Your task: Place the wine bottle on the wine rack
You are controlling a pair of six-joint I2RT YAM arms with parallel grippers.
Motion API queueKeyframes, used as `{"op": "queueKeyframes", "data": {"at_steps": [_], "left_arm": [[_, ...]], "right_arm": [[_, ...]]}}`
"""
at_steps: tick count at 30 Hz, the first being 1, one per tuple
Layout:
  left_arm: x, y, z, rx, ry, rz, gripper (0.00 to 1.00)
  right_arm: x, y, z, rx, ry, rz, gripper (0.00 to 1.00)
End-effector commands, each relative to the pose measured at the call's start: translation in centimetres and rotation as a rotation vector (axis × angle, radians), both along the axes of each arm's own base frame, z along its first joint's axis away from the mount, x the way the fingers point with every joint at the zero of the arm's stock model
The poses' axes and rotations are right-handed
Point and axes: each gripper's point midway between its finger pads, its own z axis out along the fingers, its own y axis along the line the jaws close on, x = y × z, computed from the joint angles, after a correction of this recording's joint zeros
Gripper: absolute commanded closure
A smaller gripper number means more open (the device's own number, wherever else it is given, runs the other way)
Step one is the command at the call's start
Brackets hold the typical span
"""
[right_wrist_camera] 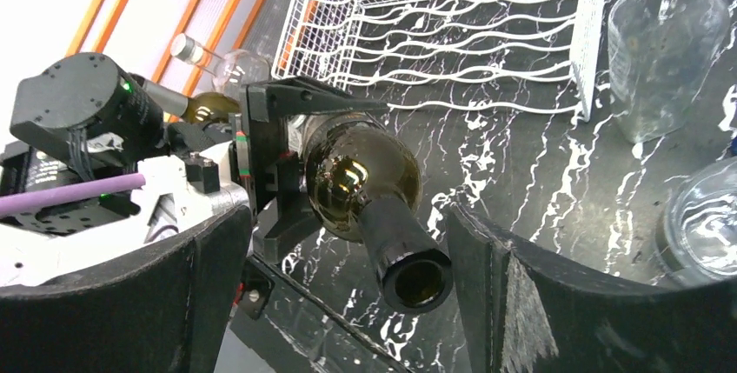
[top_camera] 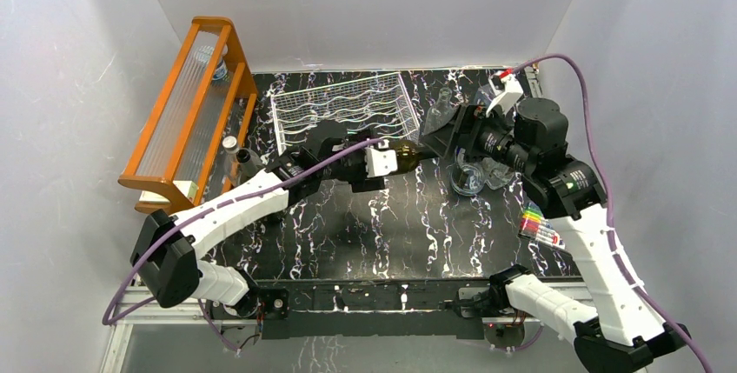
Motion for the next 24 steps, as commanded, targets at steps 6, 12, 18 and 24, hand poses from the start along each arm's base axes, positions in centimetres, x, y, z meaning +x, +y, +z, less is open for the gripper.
{"op": "queueKeyframes", "data": {"at_steps": [6,12,18,24], "left_arm": [[3.3,0.7,7.1,0.038,-0.439,-0.017,1.00],[3.1,1.1,7.3,0.140,-0.638,-0.127,1.00],[2.0,0.5,7.5,0.156,-0.748,-0.240,1.00],[1.4,-0.2,7.8,0.156,-0.821,-0.311,1.00]], "right_arm": [[-1.1,-2.1,1.9,-0.260,-0.218,0.101,0.02],[-1.7,-1.4,-1.3,-0.354,-0.161,0.240,0.02],[-1.2,-0.8,-5.1,-0.393,-0.052,0.302,0.03],[-1.5,0.4,-7.6,-0.370,0.037,0.372,0.13]]}}
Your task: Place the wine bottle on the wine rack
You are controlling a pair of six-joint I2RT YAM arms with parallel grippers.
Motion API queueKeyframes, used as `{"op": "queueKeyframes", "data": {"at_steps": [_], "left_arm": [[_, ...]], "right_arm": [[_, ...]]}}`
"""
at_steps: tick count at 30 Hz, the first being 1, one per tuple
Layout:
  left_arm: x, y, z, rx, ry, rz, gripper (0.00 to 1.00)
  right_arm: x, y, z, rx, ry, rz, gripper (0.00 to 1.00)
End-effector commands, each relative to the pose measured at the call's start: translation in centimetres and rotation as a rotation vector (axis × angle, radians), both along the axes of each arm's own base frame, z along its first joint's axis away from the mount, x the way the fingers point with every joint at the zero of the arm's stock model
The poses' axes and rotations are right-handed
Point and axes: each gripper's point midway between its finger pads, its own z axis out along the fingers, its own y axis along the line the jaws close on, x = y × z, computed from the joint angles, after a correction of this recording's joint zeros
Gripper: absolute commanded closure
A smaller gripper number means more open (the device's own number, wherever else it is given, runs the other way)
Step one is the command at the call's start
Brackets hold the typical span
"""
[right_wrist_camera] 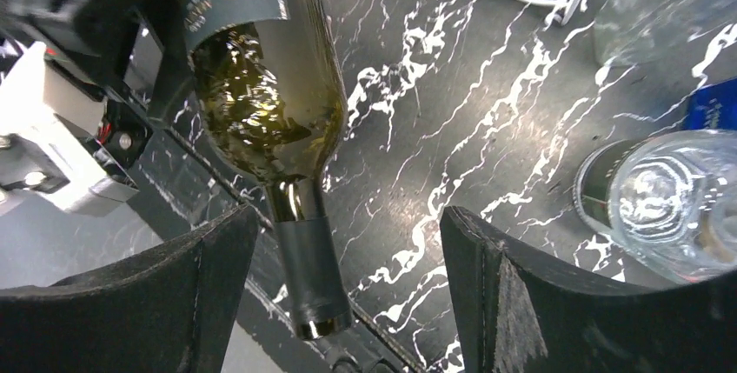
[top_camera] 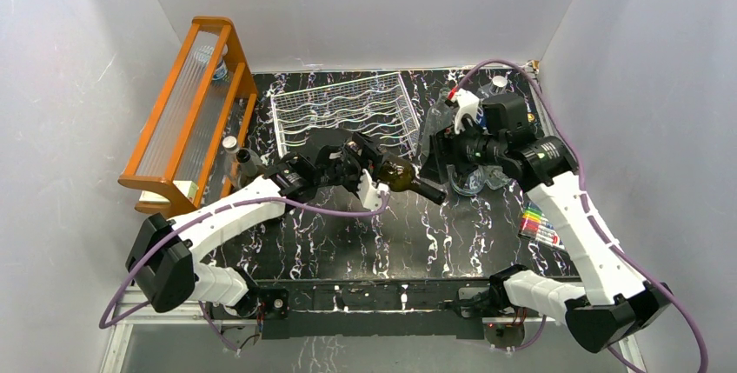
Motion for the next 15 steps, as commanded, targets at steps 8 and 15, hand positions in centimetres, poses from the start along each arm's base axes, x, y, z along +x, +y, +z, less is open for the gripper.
{"op": "queueKeyframes", "data": {"at_steps": [8,15], "left_arm": [[-0.2,-2.4,7.8,-0.100,-0.251,-0.146,1.00],[0.6,-2.6,8.7,-0.090,-0.281,-0.135,1.00]], "right_arm": [[-2.4,2.3,-1.9,0.049,0.096,0.161,0.12],[-3.0,3.2,-4.3,0.003,0.138,0.166,0.15]]}}
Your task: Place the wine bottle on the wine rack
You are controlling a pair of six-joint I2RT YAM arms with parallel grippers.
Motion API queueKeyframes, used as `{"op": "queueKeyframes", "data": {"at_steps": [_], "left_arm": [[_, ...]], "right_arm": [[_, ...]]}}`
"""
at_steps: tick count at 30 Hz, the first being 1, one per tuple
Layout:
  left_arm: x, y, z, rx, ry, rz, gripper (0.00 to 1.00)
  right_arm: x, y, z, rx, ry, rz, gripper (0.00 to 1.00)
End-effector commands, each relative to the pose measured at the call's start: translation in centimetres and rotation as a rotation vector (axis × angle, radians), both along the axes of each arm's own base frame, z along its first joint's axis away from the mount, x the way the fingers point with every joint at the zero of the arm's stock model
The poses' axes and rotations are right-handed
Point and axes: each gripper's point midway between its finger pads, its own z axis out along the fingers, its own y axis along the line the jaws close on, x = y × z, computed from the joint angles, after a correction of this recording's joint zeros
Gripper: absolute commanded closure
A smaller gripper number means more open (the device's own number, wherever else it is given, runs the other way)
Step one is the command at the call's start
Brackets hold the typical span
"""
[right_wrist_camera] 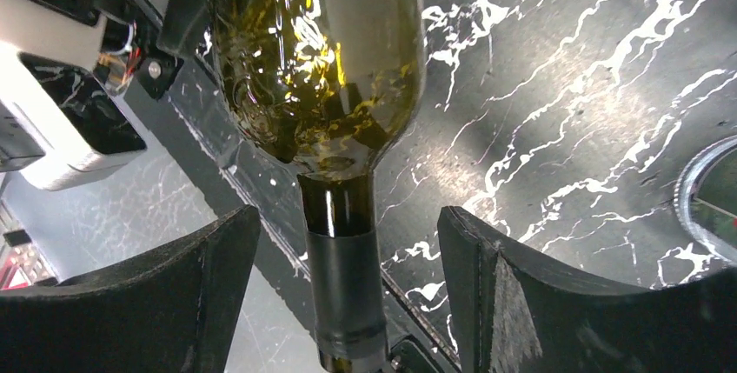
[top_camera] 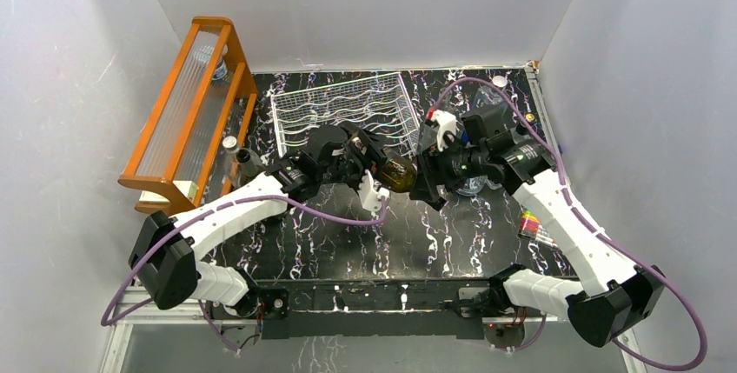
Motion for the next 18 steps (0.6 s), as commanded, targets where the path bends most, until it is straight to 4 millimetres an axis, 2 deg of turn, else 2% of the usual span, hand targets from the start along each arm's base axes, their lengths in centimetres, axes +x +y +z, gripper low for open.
{"op": "queueKeyframes", "data": {"at_steps": [1,8,13,15,18], "left_arm": [[0.5,-1.8,7.7,-0.141,-0.159,-0.055,1.00],[0.5,-2.0,8.1,-0.143,-0.163,-0.065,1.00],[0.1,-2.1,9.1,-0.162,-0.174,-0.083,1.00],[0.1,-2.1,9.2,-0.162,-0.174,-0.082,1.00],[0.2,-2.1,9.4,-0.172,-0.163,-0.075,1.00]], "right_arm": [[0.0,1.0,-0.3,0.009,-0.016,0.017,0.16],[-0.2,2.5,-2.3,-0.023,0.025,0.032,0.23],[0.3,3.5,-2.3,0.022,0.004,0.021,0.27],[0.4,3.9,-2.1,0.045,-0.004,0.020,0.32],[0.5,3.9,-2.0,0.047,-0.007,0.014,0.46]]}}
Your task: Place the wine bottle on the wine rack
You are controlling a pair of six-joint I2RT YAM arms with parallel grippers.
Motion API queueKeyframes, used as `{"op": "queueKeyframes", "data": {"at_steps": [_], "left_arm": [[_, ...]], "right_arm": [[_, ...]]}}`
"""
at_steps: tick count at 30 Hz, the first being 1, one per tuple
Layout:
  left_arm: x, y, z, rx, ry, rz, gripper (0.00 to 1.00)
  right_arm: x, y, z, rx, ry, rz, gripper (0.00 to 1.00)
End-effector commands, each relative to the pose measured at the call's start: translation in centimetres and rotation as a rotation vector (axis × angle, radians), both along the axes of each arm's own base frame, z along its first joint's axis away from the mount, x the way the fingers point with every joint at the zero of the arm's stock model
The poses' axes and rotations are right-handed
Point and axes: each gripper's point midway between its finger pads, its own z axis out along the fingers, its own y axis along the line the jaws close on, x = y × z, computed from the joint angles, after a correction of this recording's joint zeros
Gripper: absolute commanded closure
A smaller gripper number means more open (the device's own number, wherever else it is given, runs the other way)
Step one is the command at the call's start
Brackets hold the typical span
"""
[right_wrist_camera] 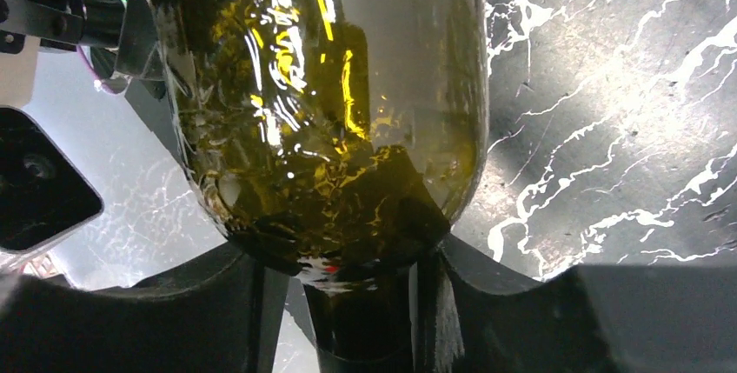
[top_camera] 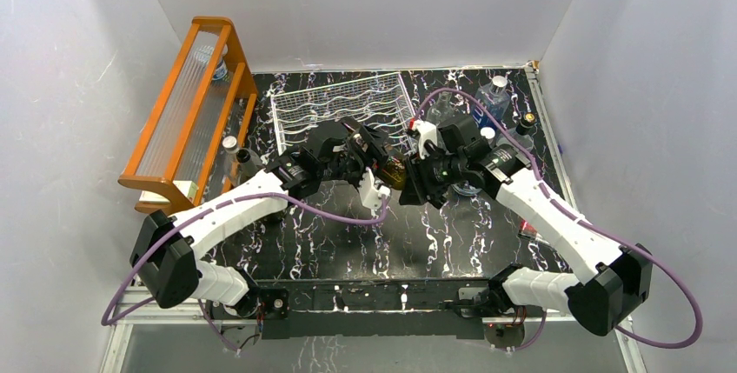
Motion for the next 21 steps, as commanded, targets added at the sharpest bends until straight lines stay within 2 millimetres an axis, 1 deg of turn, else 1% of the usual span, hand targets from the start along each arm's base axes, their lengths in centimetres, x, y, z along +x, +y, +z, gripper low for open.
{"op": "queueKeyframes", "data": {"at_steps": [1,3,6,7,8,9,10,11,12,13,14,15,18,21], "left_arm": [[-0.1,-1.8,8.4,-0.190,-0.127,-0.055,1.00],[-0.1,-1.8,8.8,-0.212,-0.106,-0.044,1.00],[-0.1,-1.7,9.3,-0.226,-0.098,-0.034,1.00],[-0.1,-1.7,9.4,-0.231,-0.099,-0.031,0.99],[0.0,-1.7,9.4,-0.234,-0.100,-0.028,0.93],[0.0,-1.6,9.5,-0.243,-0.104,-0.025,0.84],[0.0,-1.6,9.5,-0.254,-0.107,-0.019,0.72],[0.1,-1.5,9.7,-0.276,-0.108,-0.012,0.56],[0.0,-1.5,9.5,-0.284,-0.092,-0.007,0.45],[0.0,-1.5,9.3,-0.286,-0.079,0.000,0.29],[0.0,-1.4,9.0,-0.282,-0.068,0.007,0.05],[0.0,-1.2,8.6,-0.276,-0.056,0.015,0.02],[-0.2,-0.6,7.7,-0.261,-0.016,0.046,0.02],[-0.9,0.3,6.9,-0.243,0.056,0.077,0.02]], "right_arm": [[1.1,0.9,1.7,0.062,-0.075,-0.022,0.50],[1.2,0.4,1.9,0.051,-0.100,-0.035,0.66],[1.5,-0.1,3.0,0.056,-0.156,-0.054,0.90],[1.5,-0.2,3.4,0.060,-0.170,-0.061,0.99],[1.6,-0.3,3.9,0.064,-0.183,-0.068,1.00],[1.7,-0.4,4.3,0.068,-0.195,-0.075,1.00],[1.8,-0.5,4.7,0.074,-0.206,-0.083,1.00],[2.0,-0.6,5.2,0.077,-0.221,-0.095,1.00],[2.1,-0.7,5.6,0.080,-0.236,-0.105,1.00],[2.2,-0.9,6.0,0.081,-0.250,-0.118,1.00],[2.4,-1.1,6.5,0.086,-0.269,-0.131,1.00],[2.5,-1.3,7.0,0.091,-0.284,-0.147,1.00],[3.0,-1.9,8.5,0.103,-0.324,-0.208,1.00],[3.7,-2.8,9.4,0.088,-0.339,-0.285,1.00]]}}
